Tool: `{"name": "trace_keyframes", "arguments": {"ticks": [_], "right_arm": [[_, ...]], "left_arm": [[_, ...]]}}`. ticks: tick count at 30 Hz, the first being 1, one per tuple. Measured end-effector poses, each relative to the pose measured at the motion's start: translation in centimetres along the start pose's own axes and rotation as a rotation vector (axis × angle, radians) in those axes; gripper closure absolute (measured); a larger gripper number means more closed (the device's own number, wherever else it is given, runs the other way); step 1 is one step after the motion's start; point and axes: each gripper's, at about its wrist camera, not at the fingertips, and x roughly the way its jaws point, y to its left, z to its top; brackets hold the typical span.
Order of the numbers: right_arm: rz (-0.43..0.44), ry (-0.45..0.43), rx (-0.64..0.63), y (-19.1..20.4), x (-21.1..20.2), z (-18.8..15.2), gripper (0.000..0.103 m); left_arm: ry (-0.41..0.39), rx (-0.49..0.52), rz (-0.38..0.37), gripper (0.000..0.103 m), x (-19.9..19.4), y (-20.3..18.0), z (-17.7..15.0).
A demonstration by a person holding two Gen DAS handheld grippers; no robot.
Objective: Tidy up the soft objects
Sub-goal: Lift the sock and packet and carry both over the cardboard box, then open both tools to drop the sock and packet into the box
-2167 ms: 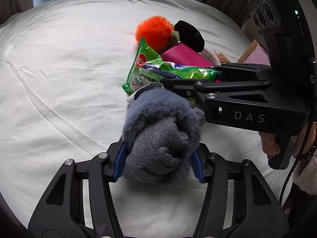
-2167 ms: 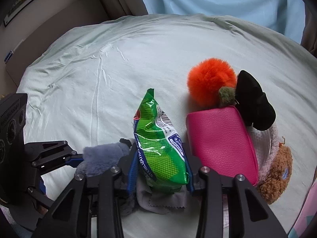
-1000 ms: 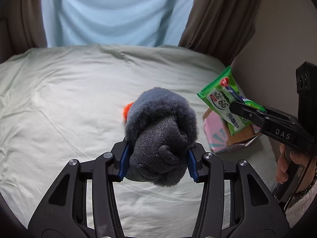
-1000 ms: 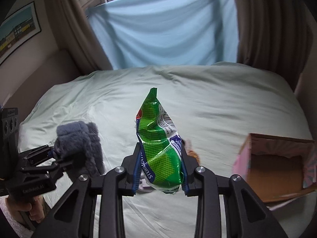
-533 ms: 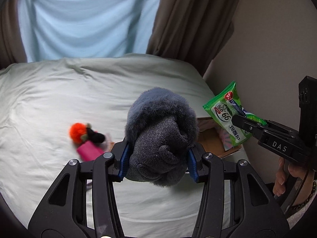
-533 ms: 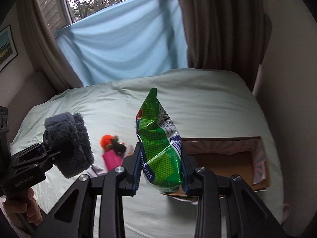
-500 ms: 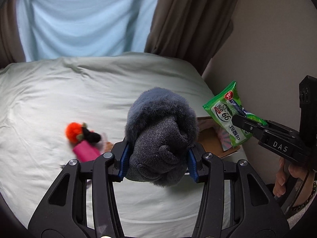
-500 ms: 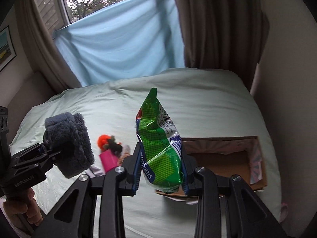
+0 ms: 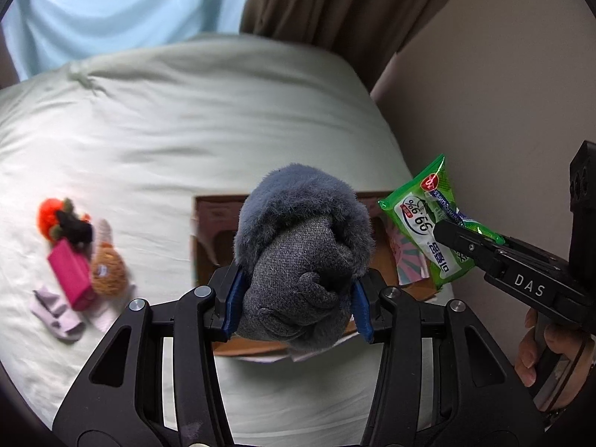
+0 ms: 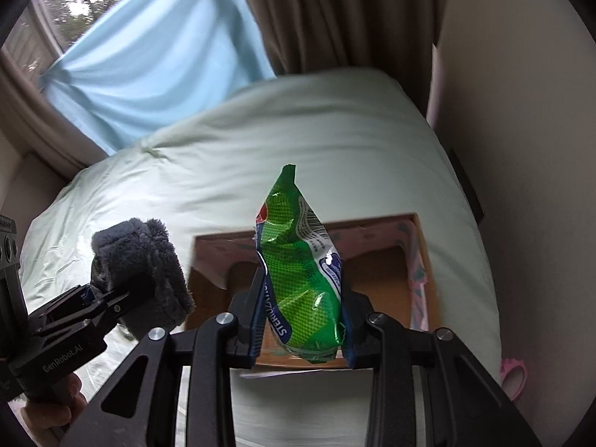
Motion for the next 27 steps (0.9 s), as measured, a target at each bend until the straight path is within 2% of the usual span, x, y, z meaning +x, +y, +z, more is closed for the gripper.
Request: {"name": "trace_keyframes", "arguments": {"ticks": [4, 9, 13, 17, 19, 20, 21, 22, 23, 27], "right_arm": [[0.001, 0.059, 0.030, -2.2, 3.0, 0.0, 0.073], [0.022, 0.145, 0.085, -3.9, 6.8, -0.4, 0.073], [0.035, 0.214, 0.105, -5.0, 10.1, -0.3, 0.073], [0.058, 0.268, 0.126, -5.3, 11.9, -0.1, 0.073], [0.061, 0.289, 0.129, -5.5, 12.6, 0.0, 0.073], [0.049, 0.303, 0.131, -5.6, 13.0, 0.2, 0.069], [0.041, 0.306, 0.131, -5.6, 13.2, 0.2, 0.063], [0.029, 0.312, 0.131, -5.7, 13.4, 0.4, 0.038], [0.030, 0.316, 0.128, -5.8, 13.4, 0.5, 0.003], [0.006, 0.297, 0.077, -5.6, 12.9, 0.6, 0.000]], "left_arm": [[0.073, 0.026, 0.016, 0.059, 4.6, -1.4, 0.2], [0.177, 0.037, 0.058, 0.059, 10.1, -1.2, -0.2], [0.252, 0.037, 0.080, 0.059, 13.0, -1.2, -0.6], [0.304, 0.087, 0.116, 0.059, 15.0, -1.8, -0.9], [0.325, 0.118, 0.103, 0.053, 15.3, -2.4, -0.9], [0.317, 0.143, 0.108, 0.038, 15.2, -2.7, -0.9], [0.308, 0.180, 0.131, 0.016, 14.9, -3.2, -0.8], [0.303, 0.212, 0.159, 0.006, 14.6, -4.0, -0.8], [0.296, 0.244, 0.183, 0.000, 14.3, -4.4, -0.9], [0.302, 0.281, 0.184, 0.000, 13.4, -5.0, -1.2]]}}
